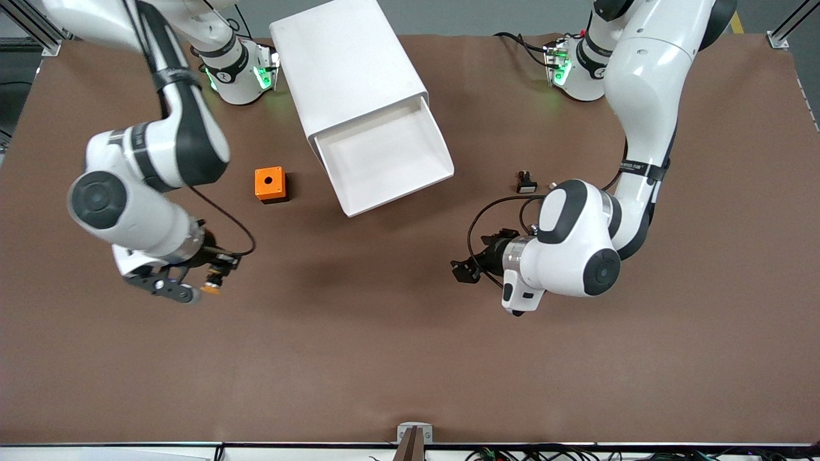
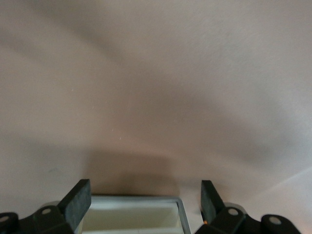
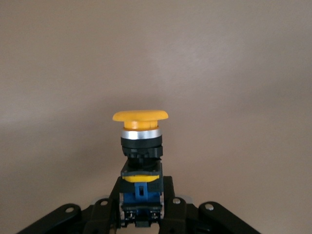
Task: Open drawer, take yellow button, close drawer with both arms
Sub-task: 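Lower the button onto the table while the left gripper pushes the drawer, then push the drawer closed with the left gripper while the right gripper retracts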
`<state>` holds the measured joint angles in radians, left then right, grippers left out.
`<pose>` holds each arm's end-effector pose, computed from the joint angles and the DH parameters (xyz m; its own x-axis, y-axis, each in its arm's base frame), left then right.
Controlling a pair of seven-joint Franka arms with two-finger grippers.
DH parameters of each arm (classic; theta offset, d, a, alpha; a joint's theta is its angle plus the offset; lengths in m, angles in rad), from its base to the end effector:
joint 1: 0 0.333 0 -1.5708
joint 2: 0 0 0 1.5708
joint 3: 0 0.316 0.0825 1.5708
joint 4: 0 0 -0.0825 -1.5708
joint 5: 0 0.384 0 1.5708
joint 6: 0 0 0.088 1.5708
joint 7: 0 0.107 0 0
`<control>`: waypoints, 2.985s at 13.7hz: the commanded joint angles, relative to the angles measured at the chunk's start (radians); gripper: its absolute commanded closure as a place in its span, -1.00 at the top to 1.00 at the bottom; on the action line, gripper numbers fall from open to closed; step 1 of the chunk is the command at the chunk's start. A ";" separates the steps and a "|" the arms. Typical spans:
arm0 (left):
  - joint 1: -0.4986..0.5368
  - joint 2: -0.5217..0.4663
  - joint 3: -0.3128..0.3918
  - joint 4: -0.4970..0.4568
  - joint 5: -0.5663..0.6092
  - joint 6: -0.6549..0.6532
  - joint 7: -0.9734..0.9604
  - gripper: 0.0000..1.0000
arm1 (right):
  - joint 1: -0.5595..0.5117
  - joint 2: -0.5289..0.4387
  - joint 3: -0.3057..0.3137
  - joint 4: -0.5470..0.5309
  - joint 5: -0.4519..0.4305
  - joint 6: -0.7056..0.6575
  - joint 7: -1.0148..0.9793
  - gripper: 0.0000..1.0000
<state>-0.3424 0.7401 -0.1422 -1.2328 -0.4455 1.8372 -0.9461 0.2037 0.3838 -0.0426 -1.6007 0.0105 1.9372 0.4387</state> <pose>0.6480 -0.3497 0.3326 0.7226 0.4908 -0.4868 0.6222 -0.7686 0.1487 0.6532 0.1101 0.4054 0.9605 -0.2755 -0.0398 -0.2747 -0.9612 0.0257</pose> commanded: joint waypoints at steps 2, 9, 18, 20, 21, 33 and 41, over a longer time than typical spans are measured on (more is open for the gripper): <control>-0.039 -0.036 -0.002 -0.020 0.132 0.030 -0.049 0.99 | -0.110 0.004 0.024 -0.144 0.003 0.184 -0.176 -0.98; -0.133 -0.057 -0.005 -0.028 0.273 0.114 -0.094 0.99 | -0.132 0.154 0.026 -0.208 0.008 0.396 -0.190 -0.98; -0.219 -0.134 -0.008 -0.117 0.358 0.132 -0.171 0.99 | -0.153 0.311 0.026 -0.168 -0.001 0.598 -0.247 -0.97; -0.246 -0.145 -0.008 -0.137 0.358 0.132 -0.178 0.99 | -0.161 0.314 0.026 -0.159 0.003 0.598 -0.276 -0.13; -0.257 -0.145 -0.008 -0.143 0.361 0.132 -0.198 0.99 | -0.165 0.314 0.026 -0.159 0.005 0.598 -0.278 0.99; -0.428 -0.149 -0.010 -0.143 0.384 0.031 -0.410 0.99 | -0.162 0.115 0.030 -0.084 0.008 0.185 -0.281 1.00; -0.454 -0.159 -0.082 -0.142 0.343 0.007 -0.550 0.99 | -0.219 -0.005 0.024 0.139 0.000 -0.280 -0.451 1.00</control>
<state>-0.7946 0.6102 -0.2094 -1.3560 -0.0846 1.8553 -1.4615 0.0242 0.4085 -0.0298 -1.4744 0.0113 1.7027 0.0490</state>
